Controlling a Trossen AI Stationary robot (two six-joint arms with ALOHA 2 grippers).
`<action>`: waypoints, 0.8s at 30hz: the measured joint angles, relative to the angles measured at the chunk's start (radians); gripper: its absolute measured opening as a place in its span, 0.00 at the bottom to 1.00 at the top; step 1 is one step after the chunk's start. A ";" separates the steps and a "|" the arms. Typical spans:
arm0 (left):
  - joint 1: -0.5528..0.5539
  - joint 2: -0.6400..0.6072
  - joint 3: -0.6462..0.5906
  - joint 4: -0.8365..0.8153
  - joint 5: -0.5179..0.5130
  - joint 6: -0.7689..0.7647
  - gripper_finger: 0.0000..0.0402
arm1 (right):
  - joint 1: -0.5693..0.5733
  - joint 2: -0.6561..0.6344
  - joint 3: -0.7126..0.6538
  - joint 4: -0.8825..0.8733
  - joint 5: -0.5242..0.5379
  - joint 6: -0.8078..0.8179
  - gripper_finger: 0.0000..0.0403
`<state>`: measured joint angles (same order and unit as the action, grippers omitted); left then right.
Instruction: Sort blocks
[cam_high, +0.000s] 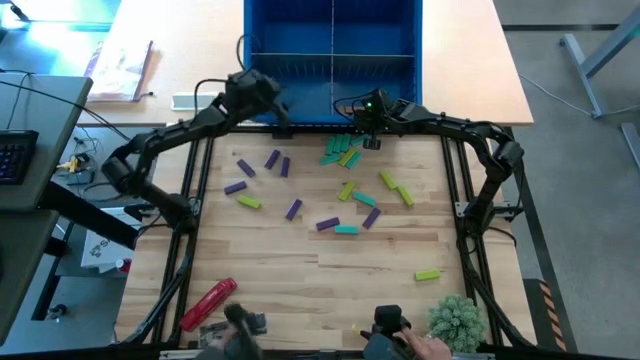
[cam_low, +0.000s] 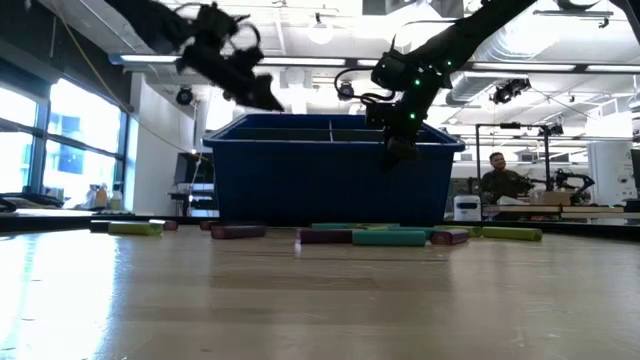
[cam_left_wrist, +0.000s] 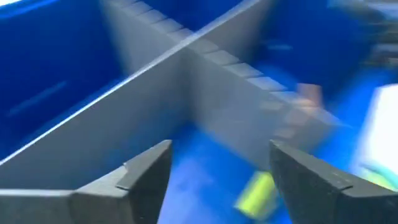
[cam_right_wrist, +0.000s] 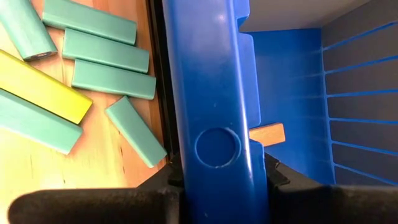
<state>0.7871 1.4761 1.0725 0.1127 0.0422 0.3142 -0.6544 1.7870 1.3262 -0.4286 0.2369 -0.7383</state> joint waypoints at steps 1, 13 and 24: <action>-0.012 -0.027 0.000 -0.052 0.062 0.028 0.63 | 0.000 0.000 0.000 0.000 0.000 0.000 0.17; -0.230 -0.271 -0.042 -0.778 0.310 0.093 0.64 | 0.000 0.000 0.000 0.001 0.000 -0.002 0.17; -0.390 -0.176 -0.196 -0.956 0.050 0.015 0.63 | 0.000 0.000 0.000 0.000 0.000 -0.002 0.17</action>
<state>0.3975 1.2997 0.8766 -0.8428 0.0920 0.3294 -0.6540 1.7870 1.3262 -0.4286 0.2371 -0.7408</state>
